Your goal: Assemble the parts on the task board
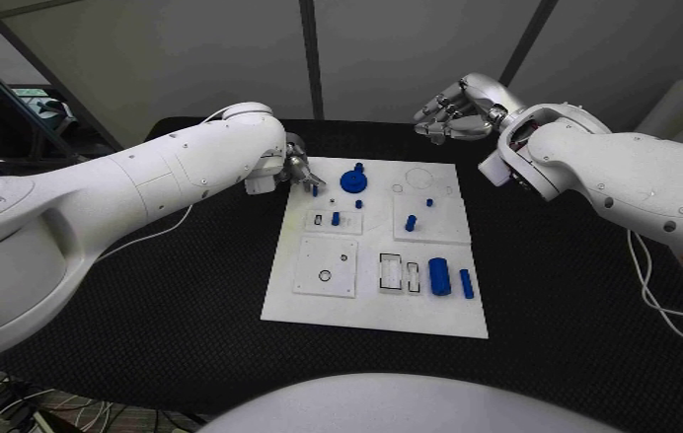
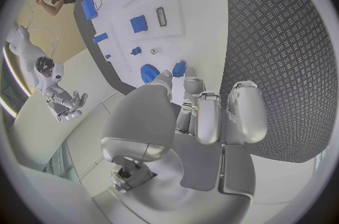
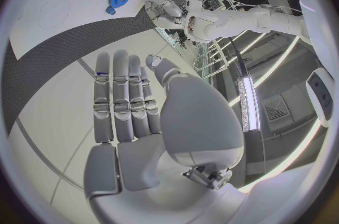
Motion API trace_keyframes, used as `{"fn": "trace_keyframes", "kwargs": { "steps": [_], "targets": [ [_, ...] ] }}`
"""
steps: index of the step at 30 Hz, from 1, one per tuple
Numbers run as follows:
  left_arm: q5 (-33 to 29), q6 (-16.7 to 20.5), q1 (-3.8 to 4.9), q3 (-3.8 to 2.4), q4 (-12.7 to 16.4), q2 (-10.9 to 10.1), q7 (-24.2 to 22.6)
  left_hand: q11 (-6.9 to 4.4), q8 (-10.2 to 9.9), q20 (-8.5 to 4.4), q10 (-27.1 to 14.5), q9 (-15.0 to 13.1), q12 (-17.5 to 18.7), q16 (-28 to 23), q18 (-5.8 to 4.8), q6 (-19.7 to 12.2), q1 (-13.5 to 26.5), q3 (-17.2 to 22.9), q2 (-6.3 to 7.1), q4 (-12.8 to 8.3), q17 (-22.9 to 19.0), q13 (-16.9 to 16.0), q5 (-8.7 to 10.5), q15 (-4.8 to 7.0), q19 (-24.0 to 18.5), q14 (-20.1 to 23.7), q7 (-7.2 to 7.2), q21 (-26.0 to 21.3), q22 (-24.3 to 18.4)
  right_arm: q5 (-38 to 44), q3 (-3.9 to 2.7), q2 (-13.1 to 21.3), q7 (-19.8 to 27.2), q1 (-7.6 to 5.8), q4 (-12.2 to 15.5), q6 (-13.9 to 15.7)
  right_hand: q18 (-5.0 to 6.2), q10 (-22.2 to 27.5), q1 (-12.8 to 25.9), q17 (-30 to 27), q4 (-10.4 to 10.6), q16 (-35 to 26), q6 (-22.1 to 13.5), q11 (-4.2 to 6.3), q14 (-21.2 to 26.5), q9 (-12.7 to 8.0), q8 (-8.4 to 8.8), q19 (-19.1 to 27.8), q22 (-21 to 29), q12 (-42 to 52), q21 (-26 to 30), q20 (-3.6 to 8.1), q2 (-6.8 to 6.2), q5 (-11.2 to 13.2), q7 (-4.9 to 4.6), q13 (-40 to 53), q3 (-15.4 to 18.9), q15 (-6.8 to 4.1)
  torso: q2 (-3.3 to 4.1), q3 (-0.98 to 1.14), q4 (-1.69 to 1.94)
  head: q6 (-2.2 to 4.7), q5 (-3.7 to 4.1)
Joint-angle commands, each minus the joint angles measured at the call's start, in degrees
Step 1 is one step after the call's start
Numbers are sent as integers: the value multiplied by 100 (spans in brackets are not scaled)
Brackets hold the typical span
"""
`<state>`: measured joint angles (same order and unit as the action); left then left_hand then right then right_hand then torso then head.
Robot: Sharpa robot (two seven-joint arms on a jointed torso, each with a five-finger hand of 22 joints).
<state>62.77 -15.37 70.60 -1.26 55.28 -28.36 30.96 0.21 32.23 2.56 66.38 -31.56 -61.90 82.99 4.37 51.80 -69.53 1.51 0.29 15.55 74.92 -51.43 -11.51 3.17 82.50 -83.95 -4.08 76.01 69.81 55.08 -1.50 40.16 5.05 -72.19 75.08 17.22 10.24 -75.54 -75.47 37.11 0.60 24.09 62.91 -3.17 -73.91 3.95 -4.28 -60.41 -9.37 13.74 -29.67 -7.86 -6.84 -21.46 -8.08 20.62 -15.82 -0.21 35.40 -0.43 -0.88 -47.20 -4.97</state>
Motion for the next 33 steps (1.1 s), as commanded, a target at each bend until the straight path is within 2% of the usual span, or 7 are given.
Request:
{"fn": "trace_keyframes", "kwargs": {
  "steps": [1, 9, 12, 14, 17, 25, 33],
  "targets": [
    [43, 204, 8, -2, 5, 2, -120, -25, 28, -15, 18, -8, -37, 21, -21, -28, -43, 2, -12, -33, 934, -1, -39, 49, 46, -408, 2, 36, 9, 6, -3, -2, 27, -11, 9, -6, 18, 45, 23, -5, 40, -26, -53, -2, -10, -2, 18, 35, 7, 32, 31, -12, -10, -31, -1, 5, 0, 27, -2, -1, 0, -6, 5],
    [43, 250, 8, -3, 14, 9, -161, -31, 56, -18, 26, -33, -48, 25, -22, -25, -94, 17, -28, -56, 937, -8, -39, 54, 49, -410, 12, 40, 17, 6, -3, -11, 27, -11, 0, -13, 18, 45, 23, -5, 40, -26, -53, -2, -10, -2, 18, 35, 7, 32, 31, -12, -10, -31, -1, 5, 0, 27, -4, -4, 3, -5, 0],
    [42, 211, 7, -3, 23, 11, -172, -51, 104, -30, 45, -75, -68, 27, -22, -24, -230, 85, -96, -127, 939, -24, -45, 68, 50, -411, 35, 42, 27, 6, -3, -16, 26, -11, -3, -20, 18, 45, 23, -5, 40, -26, -53, -2, -10, -2, 18, 35, 7, 32, 31, -12, -10, -31, -1, 5, 0, 27, -3, -2, 0, -2, -4],
    [41, 170, 7, -3, 28, 10, -177, -88, 142, -58, 62, -114, -80, 27, -21, -42, -496, 292, -247, -266, 940, -42, 249, 102, 53, -412, 72, 47, 39, 6, -3, -18, 25, -11, -5, -24, 18, 45, 23, -5, 40, -26, -53, -2, -10, -2, 18, 35, 7, 32, 31, -12, -10, -31, -1, 5, 0, 27, -3, -2, -1, -4, -3],
    [16, 75, 7, -3, 32, 2, -166, -116, 159, -86, 72, -148, -73, 25, -25, -95, -786, 624, -334, -451, 939, -46, 425, 125, 56, -411, 100, 51, 54, 6, -3, -17, 21, -11, -7, -32, 18, 44, 24, -7, 42, -26, -52, -1, -11, -2, 17, 34, 7, 33, 31, -12, -10, -34, 0, 7, 0, 27, -3, -3, -4, -10, 3],
    [-18, -185, 6, -3, 17, -18, -72, -131, 187, -98, 182, -196, -138, 43, -36, -108, -830, 1160, -257, -575, 954, -130, 437, 134, 74, -419, 112, 76, 112, 6, -3, -18, 16, -11, -9, -49, 19, 43, 25, -9, 45, -25, -51, -1, -14, -2, 16, 32, 7, 35, 31, -12, -10, -39, 0, 9, -1, 27, -1, -1, -2, -24, 1],
    [-22, -141, 5, -3, 5, -26, -71, -126, 205, -103, 245, -233, -168, 58, -44, -100, -705, 1657, -149, -627, 967, -166, 447, 142, 90, -426, 120, 96, 159, 6, -3, -24, 23, -11, -11, -41, 19, 41, 27, -12, 49, -25, -48, -1, -18, -1, 14, 30, 7, 37, 31, -12, -11, -43, 1, 12, -1, 27, -2, 0, -3, -25, -6]
  ]
}}
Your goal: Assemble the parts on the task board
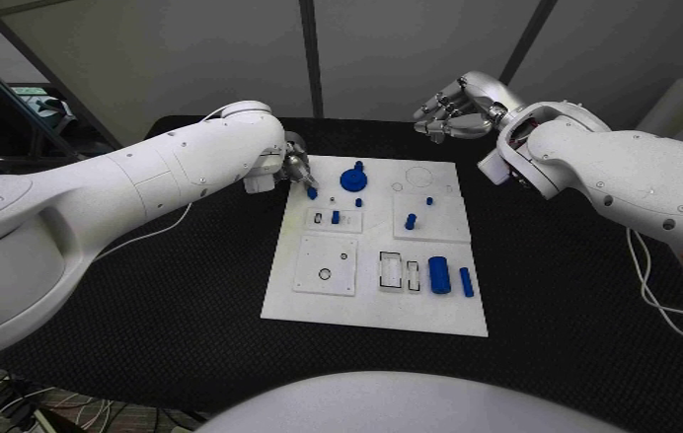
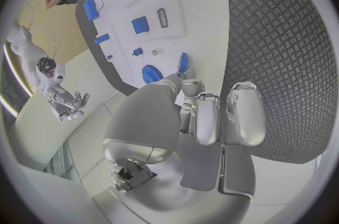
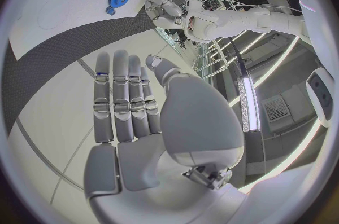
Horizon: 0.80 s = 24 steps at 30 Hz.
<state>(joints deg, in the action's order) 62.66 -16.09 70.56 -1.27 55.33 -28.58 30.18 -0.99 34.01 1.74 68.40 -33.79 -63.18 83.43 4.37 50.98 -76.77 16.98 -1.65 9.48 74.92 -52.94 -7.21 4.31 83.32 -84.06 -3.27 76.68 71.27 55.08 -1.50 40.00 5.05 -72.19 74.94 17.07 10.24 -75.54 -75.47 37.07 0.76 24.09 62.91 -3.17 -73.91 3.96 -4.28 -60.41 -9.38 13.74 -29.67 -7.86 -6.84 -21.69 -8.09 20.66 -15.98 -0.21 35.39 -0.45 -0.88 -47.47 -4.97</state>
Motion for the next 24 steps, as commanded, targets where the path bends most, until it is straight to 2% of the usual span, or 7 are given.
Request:
{"fn": "trace_keyframes", "kwargs": {
  "steps": [1, 12, 18, 24],
  "targets": [
    [-11, -43, 9, -2, 2, -6, -3, -7, 33, -22, 54, -19, -46, 16, -45, -18, 33, 194, 50, -33, 969, -22, 22, 27, 10, -416, 37, 31, 18, 6, -3, -7, 24, -11, 4, -25, 19, 41, 27, -8, 33, -25, -48, -1, -18, -1, 14, 30, 8, 37, 31, -12, -11, -19, 1, 8, 15, 27, -1, 1, -2, 2, -5],
    [-27, 147, 9, -2, 21, -31, -128, 0, 73, -16, 67, -81, -38, 18, -47, -33, 306, 645, 205, -60, 972, -2, 80, 19, 16, -418, 20, 29, 38, 6, -3, -7, 31, -11, 1, -23, 19, 41, 34, -11, 40, -25, -47, -1, -21, -1, 13, 28, 8, 39, 31, -12, -14, -21, 0, 10, 17, 27, 0, 0, -1, 8, -4],
    [-74, 147, 9, -2, 18, -41, -131, 17, 48, -5, 40, -77, -10, 15, -48, -48, 532, 744, 267, 25, 970, 40, 90, 3, 16, -417, 0, 27, 46, 6, -3, -8, 32, -11, -2, -27, 19, 41, 34, -11, 40, -25, -47, -1, -21, -1, 13, 28, 8, 39, 31, -12, -14, -21, 0, 10, 17, 27, -1, 2, 0, 2, -7],
    [-97, 102, 9, -2, 22, -46, -120, 33, 7, 8, 36, -49, -18, 17, -49, -25, 798, 732, 385, 135, 972, 45, 102, -10, 20, -418, -16, 29, 59, 6, -3, -10, 31, -11, -4, -31, 18, 42, 47, -17, 53, -25, -47, -2, -24, 0, 12, 27, 9, 41, 33, -13, -16, -23, 0, 14, 20, 28, 1, 1, -1, 9, -14]
  ]
}}
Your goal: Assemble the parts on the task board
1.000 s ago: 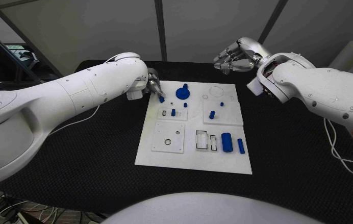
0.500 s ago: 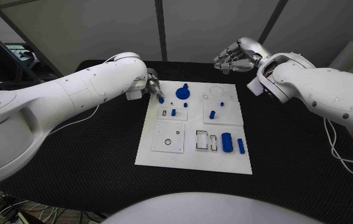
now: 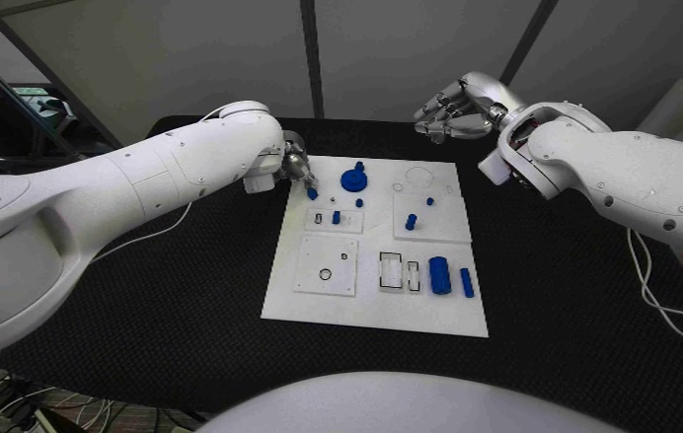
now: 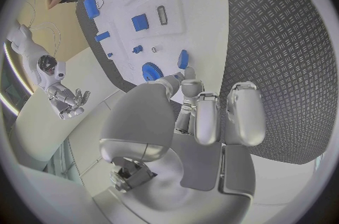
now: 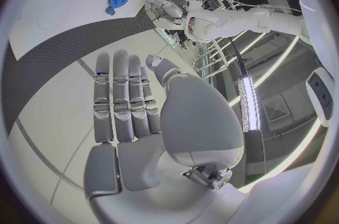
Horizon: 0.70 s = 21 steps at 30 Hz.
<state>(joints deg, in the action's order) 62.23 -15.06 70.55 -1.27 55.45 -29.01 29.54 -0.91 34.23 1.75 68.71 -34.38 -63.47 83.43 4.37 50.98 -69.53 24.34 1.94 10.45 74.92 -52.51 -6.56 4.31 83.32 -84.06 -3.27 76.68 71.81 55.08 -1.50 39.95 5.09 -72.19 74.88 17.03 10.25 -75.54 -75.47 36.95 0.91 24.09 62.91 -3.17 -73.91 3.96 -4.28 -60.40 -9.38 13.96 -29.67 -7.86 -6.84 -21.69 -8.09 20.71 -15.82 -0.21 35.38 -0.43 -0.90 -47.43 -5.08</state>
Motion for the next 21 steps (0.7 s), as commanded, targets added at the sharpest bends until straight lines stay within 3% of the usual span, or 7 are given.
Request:
{"fn": "trace_keyframes", "kwargs": {
  "steps": [1, 9, 21],
  "targets": [
    [-56, -11, 10, -2, 10, -3, -51, 26, -19, 9, 11, 14, 3, 17, -49, -15, 114, -26, 61, 48, 972, -5, 41, -11, 20, -418, -17, 29, 6, 6, -3, -5, 28, -11, 2, -28, 18, 41, 47, -5, 38, -25, -47, -2, -24, 0, 12, 27, 9, 19, 33, -13, -16, -23, 0, 9, 4, 28, -1, -4, -1, 5, -4],
    [-60, -110, 10, -2, 5, -5, -13, 37, -57, 19, 10, 46, -12, 18, -51, 42, 347, -230, 269, 101, 973, -5, 54, -20, 24, -419, -30, 32, 22, 6, -3, -6, 26, -11, 0, -38, 18, 41, 47, -5, 38, -25, -47, -2, -24, 0, 12, 27, 9, 19, 33, -13, -16, -23, 0, 9, 4, 28, 0, -3, 0, 2, -7],
    [-61, -207, 10, -2, -7, -1, 37, 47, -107, 26, 7, 87, -25, 18, -51, 75, 452, -410, 375, 109, 973, -11, 58, -27, 25, -419, -41, 32, 32, 6, -3, -8, 20, -11, -1, -51, 18, 43, 59, -10, 50, -27, -49, -3, -25, -1, 12, 27, 11, 20, 35, -15, -20, -24, -1, 12, 8, 29, 0, -3, -2, -3, -10]
  ]
}}
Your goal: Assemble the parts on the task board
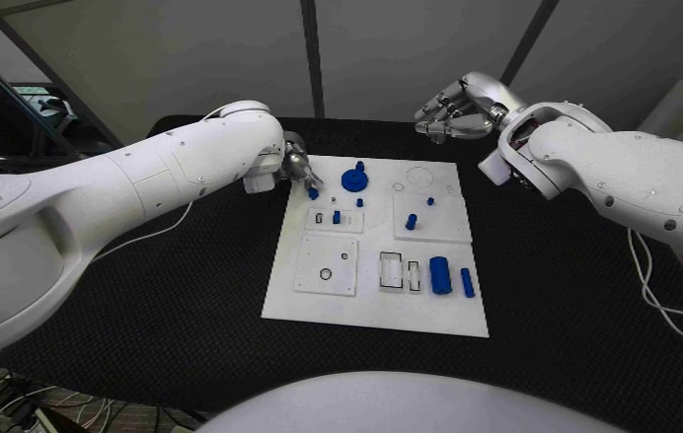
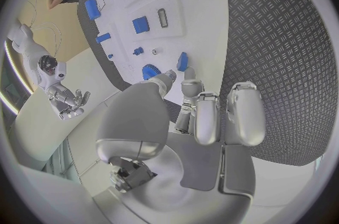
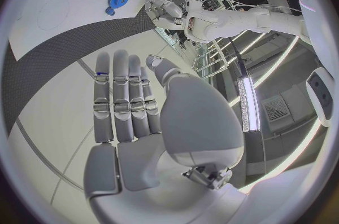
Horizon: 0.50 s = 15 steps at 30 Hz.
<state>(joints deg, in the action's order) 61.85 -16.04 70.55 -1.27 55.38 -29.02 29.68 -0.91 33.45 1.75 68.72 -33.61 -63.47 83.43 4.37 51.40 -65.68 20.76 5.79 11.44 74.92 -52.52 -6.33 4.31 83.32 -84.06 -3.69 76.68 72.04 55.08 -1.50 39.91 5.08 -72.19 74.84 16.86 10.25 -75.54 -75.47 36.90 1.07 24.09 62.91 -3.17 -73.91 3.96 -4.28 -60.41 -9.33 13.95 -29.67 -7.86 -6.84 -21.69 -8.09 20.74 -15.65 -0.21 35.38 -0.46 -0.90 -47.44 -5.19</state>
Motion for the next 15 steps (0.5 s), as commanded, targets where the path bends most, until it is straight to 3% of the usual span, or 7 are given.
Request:
{"fn": "trace_keyframes", "kwargs": {
  "steps": [1, 15],
  "targets": [
    [-23, -110, 10, -2, 0, 0, 24, 48, -32, 27, 7, 13, -27, 17, -51, 37, 78, -67, -5, 13, 972, -12, 36, -28, 25, -418, 0, 32, 9, 6, -3, -3, 20, -11, 3, -34, 18, 44, 59, -5, 34, -26, -49, -3, -25, -1, 12, 27, 5, 20, 35, -15, -20, -24, -1, 9, -9, 29, -1, -1, -2, -1, 1],
    [-23, -233, 10, -2, 11, -12, 39, 69, -108, 42, -21, 73, -24, 3, -50, 75, 231, -486, 157, 57, 962, 8, 34, -44, 20, -414, -21, 20, 14, 6, -3, -8, 20, -11, -3, -44, 17, 46, 71, -11, 46, -28, -54, -4, -26, -1, 13, 27, 7, 21, 39, -16, -29, -24, -1, 13, -3, 30, -1, -1, 1, -4, 1]
  ]
}}
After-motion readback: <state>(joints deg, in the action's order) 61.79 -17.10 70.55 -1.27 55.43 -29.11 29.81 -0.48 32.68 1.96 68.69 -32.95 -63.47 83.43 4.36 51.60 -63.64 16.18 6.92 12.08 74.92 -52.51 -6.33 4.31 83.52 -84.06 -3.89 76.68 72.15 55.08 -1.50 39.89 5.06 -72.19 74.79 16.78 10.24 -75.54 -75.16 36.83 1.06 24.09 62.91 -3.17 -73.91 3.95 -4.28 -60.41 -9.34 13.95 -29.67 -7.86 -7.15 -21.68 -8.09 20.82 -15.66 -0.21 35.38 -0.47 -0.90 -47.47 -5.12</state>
